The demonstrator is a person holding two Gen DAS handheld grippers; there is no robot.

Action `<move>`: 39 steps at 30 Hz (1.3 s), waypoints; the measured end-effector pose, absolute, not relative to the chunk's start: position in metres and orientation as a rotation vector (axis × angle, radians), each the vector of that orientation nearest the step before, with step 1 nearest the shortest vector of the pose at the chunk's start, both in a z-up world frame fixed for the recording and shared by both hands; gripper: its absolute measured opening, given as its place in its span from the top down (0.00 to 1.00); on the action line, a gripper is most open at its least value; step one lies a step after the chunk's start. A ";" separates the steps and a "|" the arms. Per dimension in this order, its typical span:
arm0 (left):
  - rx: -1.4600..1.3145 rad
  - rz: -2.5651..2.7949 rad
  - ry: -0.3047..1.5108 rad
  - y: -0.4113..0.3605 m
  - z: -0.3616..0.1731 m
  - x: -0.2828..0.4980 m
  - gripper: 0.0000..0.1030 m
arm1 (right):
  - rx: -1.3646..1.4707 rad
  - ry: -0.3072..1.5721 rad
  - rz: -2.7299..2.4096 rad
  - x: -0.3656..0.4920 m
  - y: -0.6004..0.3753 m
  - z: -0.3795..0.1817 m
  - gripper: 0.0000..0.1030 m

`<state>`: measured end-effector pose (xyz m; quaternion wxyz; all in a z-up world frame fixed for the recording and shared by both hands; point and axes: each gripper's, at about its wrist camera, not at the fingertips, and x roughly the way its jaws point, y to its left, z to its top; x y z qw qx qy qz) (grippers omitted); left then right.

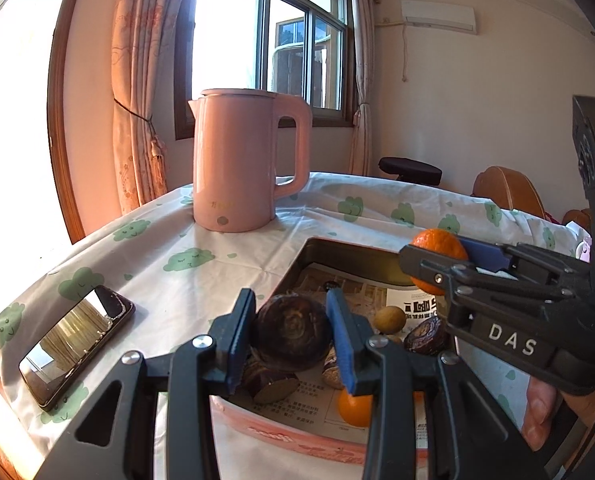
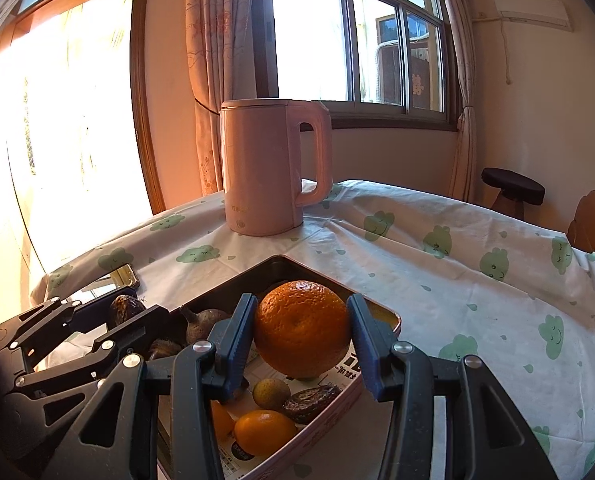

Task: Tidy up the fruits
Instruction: 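Lower the orange and dark brown fruit into the tin box and open both grippers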

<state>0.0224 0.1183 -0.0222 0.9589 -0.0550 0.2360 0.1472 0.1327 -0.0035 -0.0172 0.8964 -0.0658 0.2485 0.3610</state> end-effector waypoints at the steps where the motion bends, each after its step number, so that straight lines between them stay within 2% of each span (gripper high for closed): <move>1: -0.111 0.297 0.480 0.119 -0.023 0.022 0.62 | -0.137 0.523 0.749 0.134 -0.001 -0.018 0.53; 35: -0.154 0.266 0.578 0.131 -0.044 0.031 0.61 | -0.182 0.716 0.774 0.153 0.033 -0.048 0.51; 37: -0.151 0.245 0.582 0.129 -0.044 0.030 0.51 | -0.174 0.712 0.772 0.153 0.030 -0.046 0.46; 39: -0.132 0.236 0.574 0.122 -0.043 0.028 0.29 | -0.150 0.705 0.798 0.150 0.027 -0.043 0.35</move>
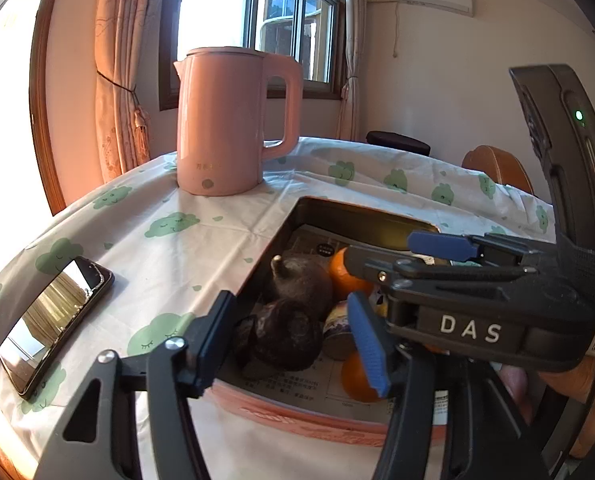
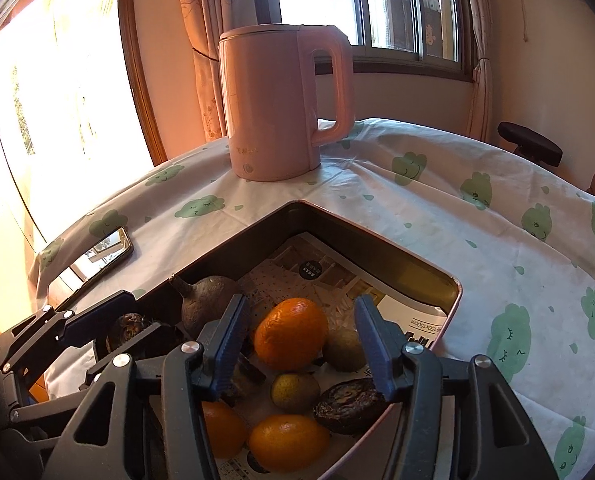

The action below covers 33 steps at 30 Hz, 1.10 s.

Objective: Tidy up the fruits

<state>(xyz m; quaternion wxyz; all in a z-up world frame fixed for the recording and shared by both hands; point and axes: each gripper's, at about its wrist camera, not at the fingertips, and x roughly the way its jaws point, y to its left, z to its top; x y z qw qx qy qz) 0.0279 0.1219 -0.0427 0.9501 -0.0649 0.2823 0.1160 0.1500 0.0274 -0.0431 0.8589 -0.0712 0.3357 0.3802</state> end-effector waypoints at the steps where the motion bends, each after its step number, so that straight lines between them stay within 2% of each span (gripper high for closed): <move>1: -0.115 0.253 0.564 0.118 -0.042 0.026 0.24 | -0.149 0.696 0.801 0.147 0.026 -0.041 0.35; 3: -0.096 0.263 0.547 0.113 -0.039 0.023 0.14 | -0.162 0.678 0.788 0.142 0.024 -0.037 0.35; 10: -0.097 0.271 0.529 0.115 -0.031 0.017 0.14 | -0.125 0.621 0.714 0.132 -0.009 -0.020 0.34; 15: -0.103 0.279 0.518 0.116 -0.027 0.012 0.14 | -0.078 0.596 0.651 0.128 -0.036 -0.014 0.29; 22: -0.092 0.280 0.499 0.110 -0.019 0.008 0.10 | -0.048 0.584 0.632 0.121 -0.054 -0.011 0.29; 33: -0.080 0.274 0.501 0.101 -0.018 0.009 0.10 | -0.030 0.571 0.614 0.113 -0.069 -0.010 0.29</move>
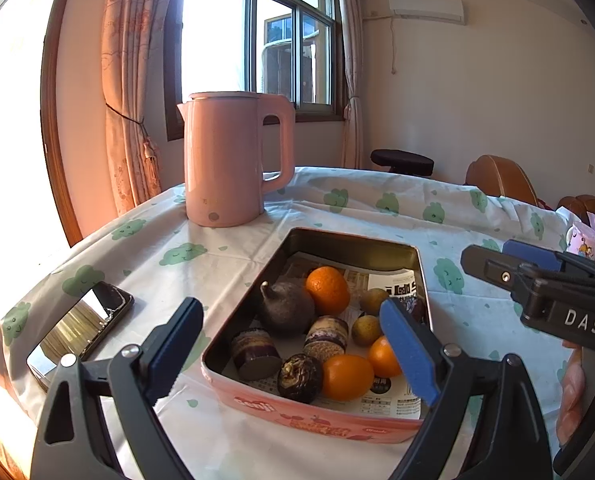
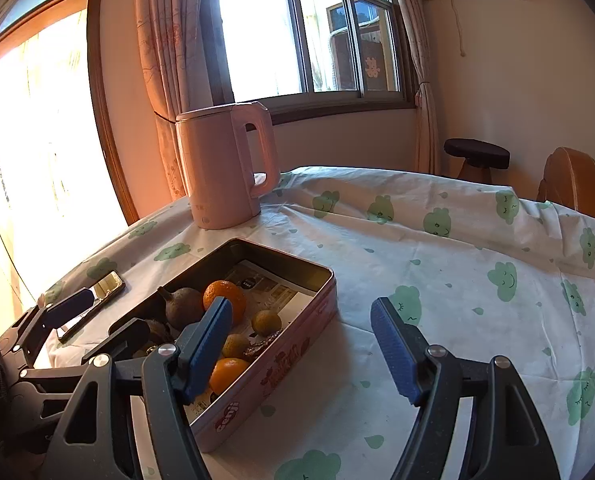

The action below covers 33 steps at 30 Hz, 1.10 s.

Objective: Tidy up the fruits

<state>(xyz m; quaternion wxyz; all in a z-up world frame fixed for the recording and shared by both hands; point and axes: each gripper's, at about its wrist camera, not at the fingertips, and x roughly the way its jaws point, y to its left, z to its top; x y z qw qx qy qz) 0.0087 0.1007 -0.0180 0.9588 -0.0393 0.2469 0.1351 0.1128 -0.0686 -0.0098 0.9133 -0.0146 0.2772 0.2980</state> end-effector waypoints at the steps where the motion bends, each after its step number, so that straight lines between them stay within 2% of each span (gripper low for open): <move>1: -0.079 0.273 0.501 0.100 -0.018 0.009 0.10 | -0.029 0.571 0.613 0.112 -0.069 -0.010 0.29; 33: -0.075 0.260 0.507 0.091 -0.021 0.010 0.10 | -0.006 0.572 0.592 0.106 -0.086 -0.014 0.28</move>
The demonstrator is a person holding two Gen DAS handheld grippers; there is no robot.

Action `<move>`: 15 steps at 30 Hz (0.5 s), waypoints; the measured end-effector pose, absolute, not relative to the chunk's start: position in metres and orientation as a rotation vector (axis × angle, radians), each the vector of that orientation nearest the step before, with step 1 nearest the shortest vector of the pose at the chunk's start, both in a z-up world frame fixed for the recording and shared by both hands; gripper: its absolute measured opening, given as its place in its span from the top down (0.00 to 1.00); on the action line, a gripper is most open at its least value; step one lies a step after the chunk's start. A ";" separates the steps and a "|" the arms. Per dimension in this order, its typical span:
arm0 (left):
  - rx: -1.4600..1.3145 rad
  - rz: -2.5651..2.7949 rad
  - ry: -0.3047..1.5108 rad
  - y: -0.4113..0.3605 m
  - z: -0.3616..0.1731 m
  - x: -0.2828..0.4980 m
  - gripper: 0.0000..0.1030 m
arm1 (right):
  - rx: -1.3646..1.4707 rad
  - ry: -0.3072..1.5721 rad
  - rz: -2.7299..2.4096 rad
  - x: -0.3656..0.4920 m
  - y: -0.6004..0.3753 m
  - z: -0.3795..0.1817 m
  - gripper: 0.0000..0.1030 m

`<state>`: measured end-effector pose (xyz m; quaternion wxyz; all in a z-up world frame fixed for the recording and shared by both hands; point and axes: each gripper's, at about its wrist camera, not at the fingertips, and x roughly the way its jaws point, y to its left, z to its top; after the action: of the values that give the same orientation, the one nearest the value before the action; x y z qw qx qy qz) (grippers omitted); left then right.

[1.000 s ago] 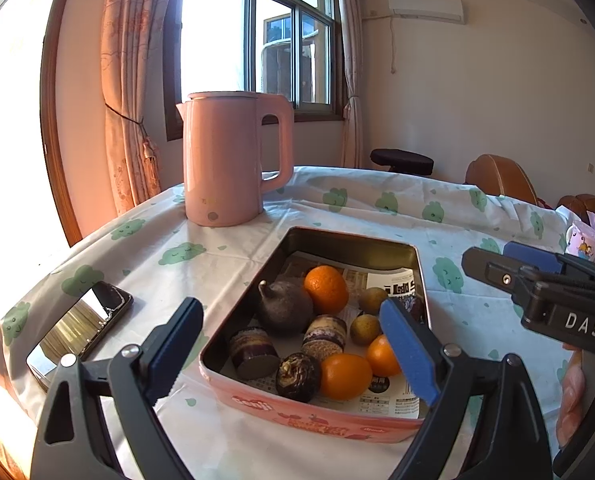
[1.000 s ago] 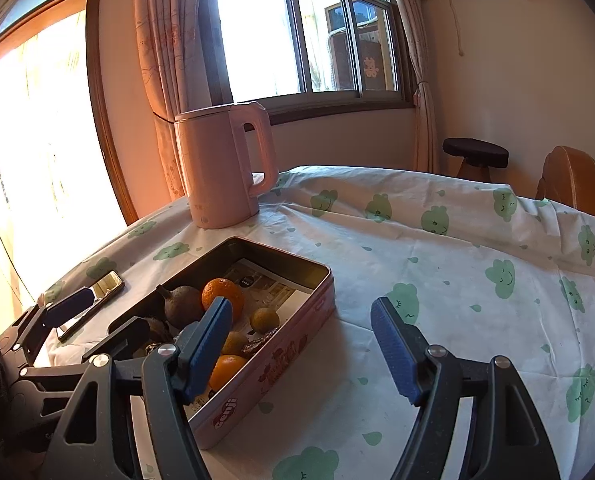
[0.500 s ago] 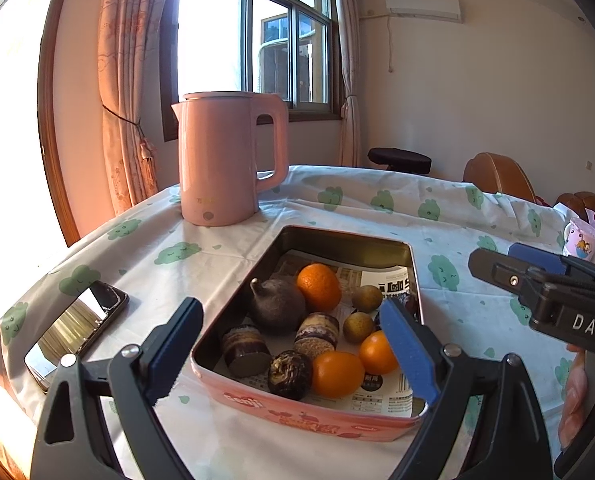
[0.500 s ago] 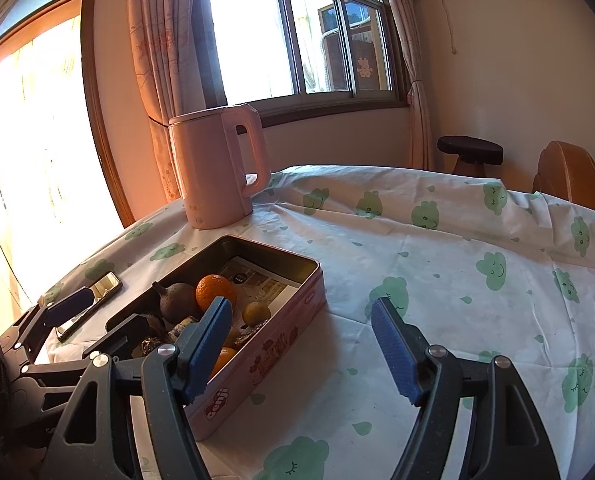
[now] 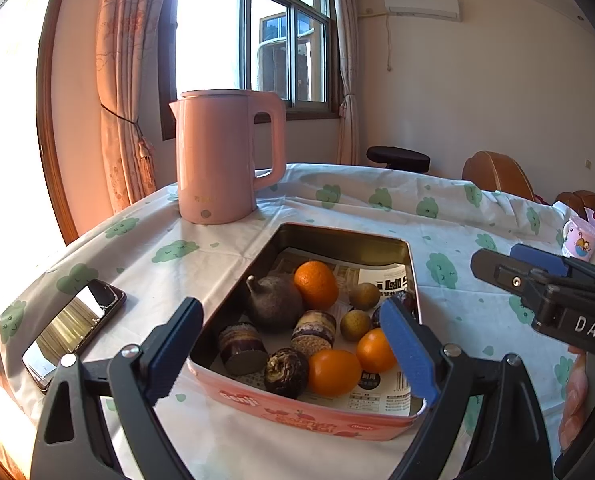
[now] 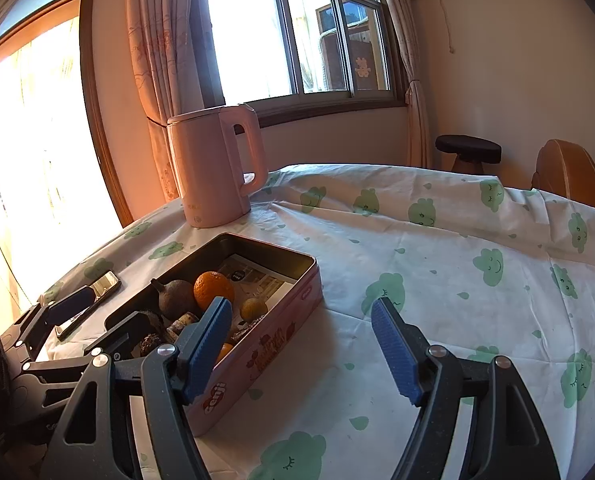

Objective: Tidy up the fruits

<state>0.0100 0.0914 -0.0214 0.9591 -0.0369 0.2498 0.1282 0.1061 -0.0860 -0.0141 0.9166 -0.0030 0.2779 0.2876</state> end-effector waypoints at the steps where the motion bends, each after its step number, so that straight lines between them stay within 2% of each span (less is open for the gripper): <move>1: -0.075 0.258 0.507 0.091 -0.022 0.010 0.10 | -0.006 0.572 0.591 0.106 -0.086 -0.014 0.28; 5: -0.075 0.257 0.507 0.091 -0.021 0.010 0.10 | -0.003 0.571 0.588 0.106 -0.088 -0.015 0.28; 9: -0.085 0.257 0.495 0.091 -0.019 0.008 0.04 | 0.001 0.567 0.582 0.107 -0.090 -0.014 0.28; 15: -0.089 0.225 0.479 0.089 -0.014 0.006 0.03 | 0.013 0.560 0.567 0.107 -0.096 -0.012 0.28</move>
<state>0.0057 0.0886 -0.0144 0.9642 -0.0442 0.2365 0.1111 0.1073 -0.0965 -0.0123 0.9216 0.0065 0.2728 0.2761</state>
